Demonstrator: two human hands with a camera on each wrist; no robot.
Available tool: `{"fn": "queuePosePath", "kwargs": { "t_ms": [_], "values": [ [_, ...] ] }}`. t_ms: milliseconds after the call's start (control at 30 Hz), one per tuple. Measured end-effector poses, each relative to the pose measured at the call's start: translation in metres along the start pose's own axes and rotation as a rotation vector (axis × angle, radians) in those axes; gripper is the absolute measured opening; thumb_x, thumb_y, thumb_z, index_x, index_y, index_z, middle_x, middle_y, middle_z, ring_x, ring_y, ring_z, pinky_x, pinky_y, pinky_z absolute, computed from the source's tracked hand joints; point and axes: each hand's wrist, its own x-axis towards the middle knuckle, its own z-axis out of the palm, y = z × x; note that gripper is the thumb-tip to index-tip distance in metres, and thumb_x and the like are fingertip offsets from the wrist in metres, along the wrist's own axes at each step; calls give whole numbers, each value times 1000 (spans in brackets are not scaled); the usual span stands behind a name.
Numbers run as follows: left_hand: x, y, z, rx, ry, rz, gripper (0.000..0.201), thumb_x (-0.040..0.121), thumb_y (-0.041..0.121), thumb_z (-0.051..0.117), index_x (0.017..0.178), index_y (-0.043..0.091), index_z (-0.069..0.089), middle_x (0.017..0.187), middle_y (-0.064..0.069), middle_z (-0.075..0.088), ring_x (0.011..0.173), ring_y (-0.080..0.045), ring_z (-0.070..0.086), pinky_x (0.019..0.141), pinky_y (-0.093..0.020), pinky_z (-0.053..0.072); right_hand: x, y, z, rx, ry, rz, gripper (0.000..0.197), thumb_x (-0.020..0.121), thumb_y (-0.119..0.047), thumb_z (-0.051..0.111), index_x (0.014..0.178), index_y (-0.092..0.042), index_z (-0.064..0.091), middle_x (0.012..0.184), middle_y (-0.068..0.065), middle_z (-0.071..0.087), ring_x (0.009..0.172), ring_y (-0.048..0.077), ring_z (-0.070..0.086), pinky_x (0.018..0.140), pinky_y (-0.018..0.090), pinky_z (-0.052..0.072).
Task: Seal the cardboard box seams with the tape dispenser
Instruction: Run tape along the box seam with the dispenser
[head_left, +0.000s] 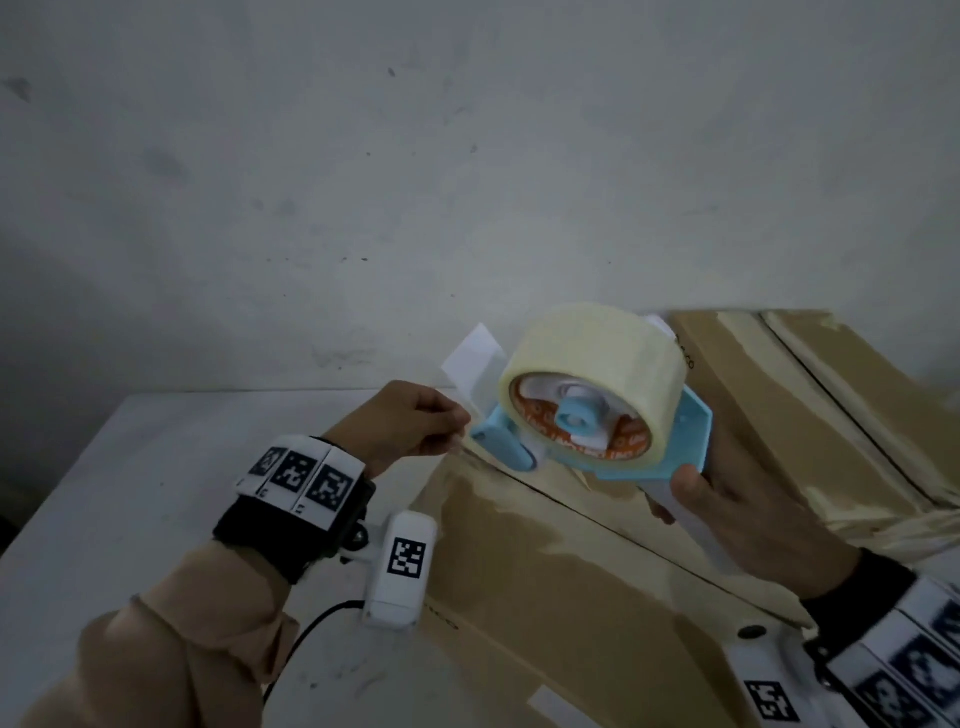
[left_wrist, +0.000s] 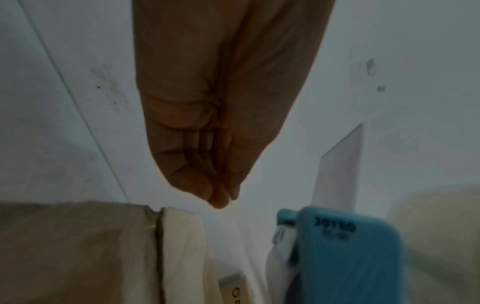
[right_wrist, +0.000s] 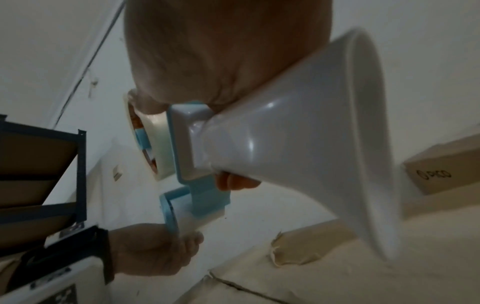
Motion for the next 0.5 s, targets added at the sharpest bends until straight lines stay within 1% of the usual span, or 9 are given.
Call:
{"fn": "queuePosePath", "kwargs": {
  "t_ms": [33, 67, 100, 167, 233, 300, 400, 467, 500],
  "values": [
    [3, -1, 0, 7, -2, -12, 16, 89, 3, 55, 74, 4, 62, 68, -8, 60, 52, -6, 59, 53, -11, 51, 4, 3, 2, 20, -10, 51, 60, 77, -59, 58, 121, -23, 40, 97, -12, 59, 77, 14, 58, 66, 13, 49],
    [7, -3, -1, 25, -3, -23, 12, 89, 4, 55, 78, 2, 62, 69, -8, 61, 55, -8, 58, 54, -12, 52, 7, 7, 4, 34, -14, 104, 64, 70, -55, 65, 118, -19, 41, 95, -16, 61, 74, 5, 59, 63, 11, 47],
    [10, -5, -3, 56, 1, -26, 8, 88, 3, 56, 84, 1, 62, 70, -9, 61, 58, -10, 58, 56, -12, 53, 11, 10, 7, 25, -11, 150, 69, 63, -57, 70, 114, -21, 43, 92, -19, 62, 74, 0, 59, 60, 10, 46],
    [17, -11, -4, 155, 29, -12, 6, 84, -1, 59, 89, 0, 62, 74, -10, 62, 64, -13, 59, 59, -15, 53, 17, 15, 12, -37, -17, 198, 80, 55, -69, 69, 115, -22, 43, 90, -18, 63, 71, -2, 60, 56, 13, 46],
    [22, -17, -7, 221, 48, -12, 5, 84, -1, 60, 87, 1, 62, 74, -10, 62, 66, -14, 58, 62, -16, 52, 21, 18, 17, -59, -16, 221, 80, 59, -63, 67, 119, -19, 41, 88, -13, 62, 69, 0, 60, 55, 15, 47],
    [27, -21, -10, 222, 55, -25, 5, 84, 0, 59, 82, 2, 61, 74, -10, 61, 67, -15, 58, 66, -20, 52, 26, 19, 20, -63, -12, 235, 74, 62, -58, 63, 120, -18, 39, 88, -21, 61, 72, -5, 60, 56, 11, 45],
    [35, -25, -13, 219, 66, -46, 17, 84, -3, 57, 70, 6, 59, 70, -10, 60, 66, -17, 57, 68, -24, 51, 33, 19, 24, -85, -35, 264, 76, 61, -61, 61, 120, -18, 38, 88, -32, 58, 75, -8, 59, 57, 10, 44],
    [39, -28, -15, 239, 75, -51, 13, 83, -3, 58, 72, 4, 61, 69, -10, 60, 64, -16, 57, 65, -21, 50, 36, 19, 27, -81, -38, 277, 79, 60, -61, 62, 122, -19, 36, 92, -28, 58, 77, -8, 58, 57, 10, 44],
    [40, -29, -15, 248, 72, -48, 7, 82, -2, 59, 77, 0, 63, 71, -12, 61, 64, -16, 57, 64, -21, 50, 37, 19, 28, -80, -35, 282, 80, 59, -61, 62, 123, -20, 36, 94, -24, 58, 77, -9, 58, 57, 10, 44]
  ]
}}
